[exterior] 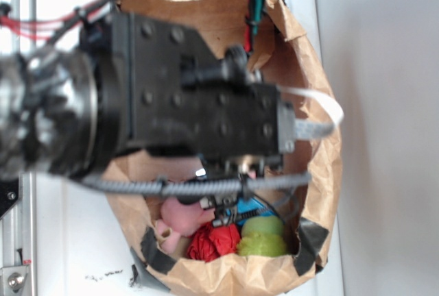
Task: Grab the pink bunny.
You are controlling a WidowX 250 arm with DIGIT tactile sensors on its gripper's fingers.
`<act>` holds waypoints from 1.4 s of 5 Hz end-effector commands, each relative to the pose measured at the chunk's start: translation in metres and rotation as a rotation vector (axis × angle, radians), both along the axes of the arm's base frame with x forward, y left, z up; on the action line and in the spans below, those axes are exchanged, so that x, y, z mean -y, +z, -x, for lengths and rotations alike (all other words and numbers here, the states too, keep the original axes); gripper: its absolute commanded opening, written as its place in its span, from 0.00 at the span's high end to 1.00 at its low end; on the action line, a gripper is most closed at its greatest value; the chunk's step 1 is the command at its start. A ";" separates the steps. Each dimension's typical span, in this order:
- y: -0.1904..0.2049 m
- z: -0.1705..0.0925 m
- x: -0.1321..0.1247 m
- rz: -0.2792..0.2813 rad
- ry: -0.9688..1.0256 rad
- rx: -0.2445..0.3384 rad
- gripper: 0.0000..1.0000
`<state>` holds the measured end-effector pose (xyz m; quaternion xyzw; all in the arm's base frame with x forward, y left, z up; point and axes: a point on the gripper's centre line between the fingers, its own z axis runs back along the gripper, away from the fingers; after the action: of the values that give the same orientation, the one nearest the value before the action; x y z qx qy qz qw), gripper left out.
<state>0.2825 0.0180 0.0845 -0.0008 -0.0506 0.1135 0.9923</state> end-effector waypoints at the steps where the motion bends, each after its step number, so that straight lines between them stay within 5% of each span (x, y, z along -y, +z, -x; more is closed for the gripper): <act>1: -0.004 0.017 0.026 0.260 -0.088 -0.028 0.00; 2: 0.002 0.026 0.055 0.316 -0.127 -0.044 0.00; 4: -0.012 0.026 0.090 0.320 -0.168 -0.048 0.00; 7: -0.079 0.040 0.094 0.116 -0.125 -0.071 0.00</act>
<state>0.2503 -0.0736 0.0115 -0.0609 -0.0130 0.0644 0.9960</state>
